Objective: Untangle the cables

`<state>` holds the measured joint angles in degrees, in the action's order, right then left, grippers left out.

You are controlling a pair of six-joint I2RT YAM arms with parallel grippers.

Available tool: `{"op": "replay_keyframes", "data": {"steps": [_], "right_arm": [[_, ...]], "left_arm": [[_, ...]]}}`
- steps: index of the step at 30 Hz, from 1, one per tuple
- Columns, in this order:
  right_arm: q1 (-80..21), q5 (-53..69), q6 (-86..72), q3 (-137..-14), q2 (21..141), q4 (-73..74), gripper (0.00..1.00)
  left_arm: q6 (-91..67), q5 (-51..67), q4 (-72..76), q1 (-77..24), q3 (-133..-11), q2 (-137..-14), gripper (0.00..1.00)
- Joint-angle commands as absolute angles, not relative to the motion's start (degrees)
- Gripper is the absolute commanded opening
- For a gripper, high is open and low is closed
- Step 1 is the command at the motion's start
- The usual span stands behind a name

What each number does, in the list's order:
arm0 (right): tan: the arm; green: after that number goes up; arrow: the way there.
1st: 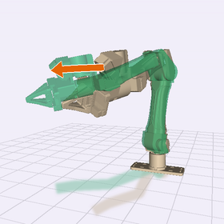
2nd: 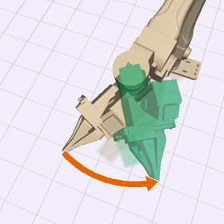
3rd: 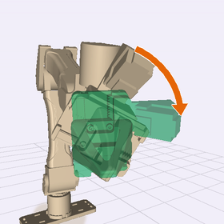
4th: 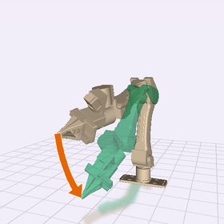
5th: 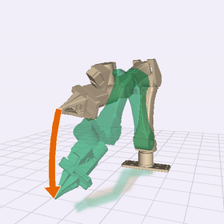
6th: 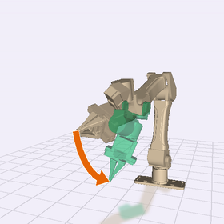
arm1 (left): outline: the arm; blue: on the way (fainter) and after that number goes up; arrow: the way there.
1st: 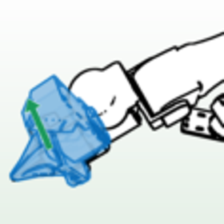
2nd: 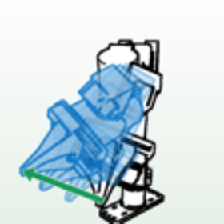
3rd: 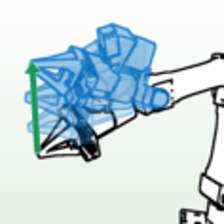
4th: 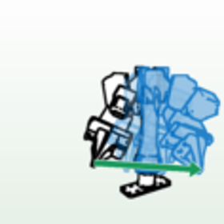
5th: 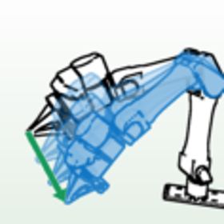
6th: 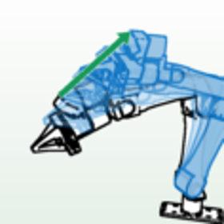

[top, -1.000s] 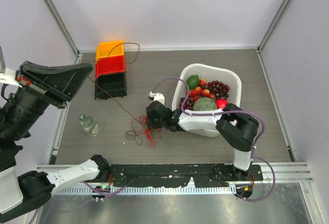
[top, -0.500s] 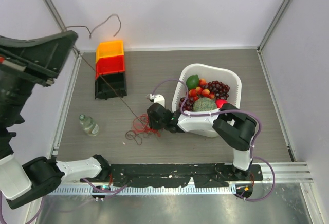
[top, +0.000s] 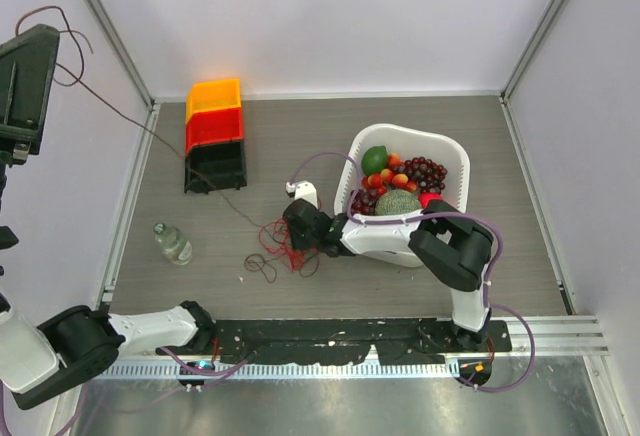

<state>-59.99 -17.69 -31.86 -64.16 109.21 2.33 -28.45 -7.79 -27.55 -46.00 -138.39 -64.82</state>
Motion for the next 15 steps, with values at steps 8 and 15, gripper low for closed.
{"op": "replay_keyframes", "data": {"steps": [8, 15], "right_arm": [[-60.9, -21.36, -27.42, -72.67, 101.36, 15.89, 0.48], [-62.84, -17.5, -24.17, -75.24, 88.87, 19.78, 0.6]], "left_arm": [[-24.26, -16.61, -23.55, -45.79, -132.55, -63.81, 0.0], [-23.2, -17.84, -24.96, -45.79, -128.06, -62.14, 0.0]]}}
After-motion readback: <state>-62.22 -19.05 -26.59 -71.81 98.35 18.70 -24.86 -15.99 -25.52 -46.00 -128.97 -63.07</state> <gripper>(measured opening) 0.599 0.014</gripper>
